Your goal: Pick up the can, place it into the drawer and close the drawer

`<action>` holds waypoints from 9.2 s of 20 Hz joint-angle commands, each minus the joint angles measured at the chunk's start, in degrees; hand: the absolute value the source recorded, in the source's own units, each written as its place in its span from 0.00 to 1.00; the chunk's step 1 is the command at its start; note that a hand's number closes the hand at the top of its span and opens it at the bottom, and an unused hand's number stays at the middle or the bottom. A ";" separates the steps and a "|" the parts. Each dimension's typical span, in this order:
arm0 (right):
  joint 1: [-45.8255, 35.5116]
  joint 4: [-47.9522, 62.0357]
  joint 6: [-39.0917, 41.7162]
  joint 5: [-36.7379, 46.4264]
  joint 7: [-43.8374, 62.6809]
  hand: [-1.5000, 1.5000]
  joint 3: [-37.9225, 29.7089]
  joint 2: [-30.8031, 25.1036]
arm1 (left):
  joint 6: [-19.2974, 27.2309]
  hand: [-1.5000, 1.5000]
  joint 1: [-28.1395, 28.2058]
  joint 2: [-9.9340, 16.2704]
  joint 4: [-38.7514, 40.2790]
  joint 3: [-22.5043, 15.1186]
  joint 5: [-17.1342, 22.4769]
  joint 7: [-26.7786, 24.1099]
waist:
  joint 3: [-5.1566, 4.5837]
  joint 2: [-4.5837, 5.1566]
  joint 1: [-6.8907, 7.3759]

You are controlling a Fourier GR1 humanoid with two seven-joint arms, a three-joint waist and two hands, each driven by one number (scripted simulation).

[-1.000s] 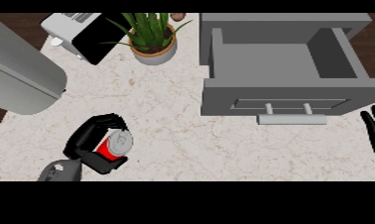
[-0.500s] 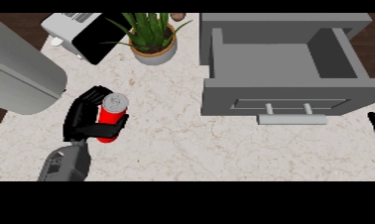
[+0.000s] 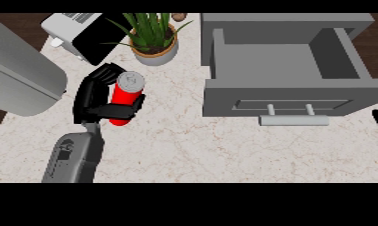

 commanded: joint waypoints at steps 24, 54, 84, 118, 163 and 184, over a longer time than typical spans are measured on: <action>3.74 -2.26 0.43 1.34 -1.65 0.00 3.44 1.40 | 24.15 1.00 -43.23 -0.55 10.86 -17.33 2.24 24.43 | 0.00 0.24 -1.20; -7.26 2.70 0.45 1.67 2.76 0.00 0.30 -0.64 | 35.72 1.00 -67.30 -0.55 45.60 -34.02 23.27 15.23 | 0.14 1.30 -5.25; -11.18 2.85 0.50 1.18 2.65 0.00 0.20 -1.76 | 43.29 0.00 -65.48 -0.55 55.42 -43.74 29.87 6.19 | 0.13 2.13 -7.41; -20.31 15.31 -6.99 57.20 -6.66 0.00 19.40 -13.18 | 49.05 0.00 -67.87 -0.55 49.20 -42.40 39.32 5.16 | 0.02 0.56 -0.40; -70.74 102.39 -54.14 75.50 -12.10 0.00 2.27 -8.11 | 43.51 0.00 -41.38 28.50 4.32 -42.63 29.88 26.11 | 0.11 1.56 4.57; -83.42 109.63 -49.72 66.33 -20.62 0.00 -7.21 -8.04 | 43.20 0.00 -29.42 30.10 -4.92 -42.55 26.99 23.31 | 0.24 1.93 5.61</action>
